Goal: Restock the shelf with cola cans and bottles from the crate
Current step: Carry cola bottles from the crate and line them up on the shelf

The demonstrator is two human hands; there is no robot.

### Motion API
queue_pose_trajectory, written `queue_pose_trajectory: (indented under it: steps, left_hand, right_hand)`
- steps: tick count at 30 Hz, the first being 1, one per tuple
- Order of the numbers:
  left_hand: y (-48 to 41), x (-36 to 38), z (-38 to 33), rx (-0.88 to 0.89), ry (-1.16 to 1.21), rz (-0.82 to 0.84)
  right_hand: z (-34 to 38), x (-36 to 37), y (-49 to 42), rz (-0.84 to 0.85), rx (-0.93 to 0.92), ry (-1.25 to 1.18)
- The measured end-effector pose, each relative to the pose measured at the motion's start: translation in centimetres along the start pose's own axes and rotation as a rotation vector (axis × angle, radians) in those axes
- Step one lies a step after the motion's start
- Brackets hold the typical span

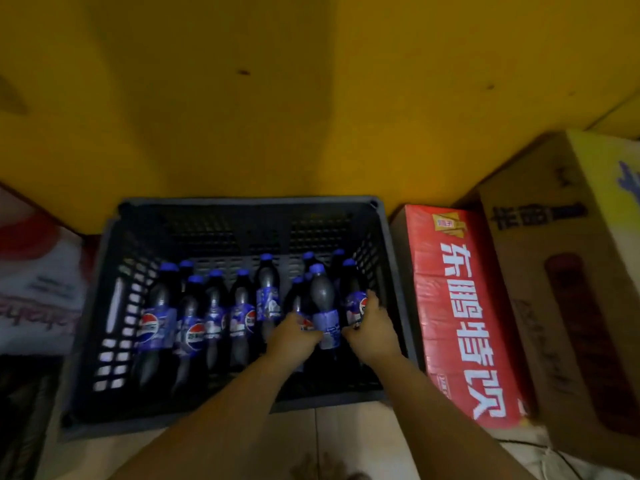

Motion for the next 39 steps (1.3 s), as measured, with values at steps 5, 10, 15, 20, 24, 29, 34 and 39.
queue_pose_trajectory:
  steps: [5,10,15,20,24,29,34,39]
  left_hand:
    - [-9.9,5.3,3.3,-0.092,0.028,0.053]
    - [-15.2,8.2,5.0,-0.093,0.235,0.057]
    - [-14.2,6.4,4.4,-0.035,0.276,-0.018]
    - [-13.1,-0.1,5.0,-0.013,0.007,-0.174]
    - [-12.9,-4.8,7.1,0.003,-0.206,-0.211]
    - [-12.9,-6.5,9.8,-0.053,-0.457,-0.167]
    - [-13.5,-6.0,10.5,-0.114,-0.419,-0.157]
    - [-13.6,-5.7,10.1,-0.104,-0.471,-0.161]
  right_hand:
    - [-1.8,3.2,-4.4,-0.063,-0.054,0.527]
    - [-2.2,5.4,-5.8,-0.115,-0.073,0.898]
    - [-1.7,4.7,-5.9,-0.078,-0.066,0.841]
    - [-1.5,4.6,-6.3,-0.068,-0.062,0.332]
    - [-0.7,5.9,-8.3,-0.054,-0.042,0.090]
    - [0.0,6.7,-10.0,-0.020,0.031,0.135]
    - [0.2,8.1,-9.3,-0.025,-0.016,0.474]
    - [0.5,8.4,-9.4,-0.007,0.026,0.519]
Point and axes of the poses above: each hand's wrist, its own y-axis away from the middle knuckle, its own x-axis out of the palm, z = x × y, the point moved 3 cm from there along -y, towards the middle knuckle
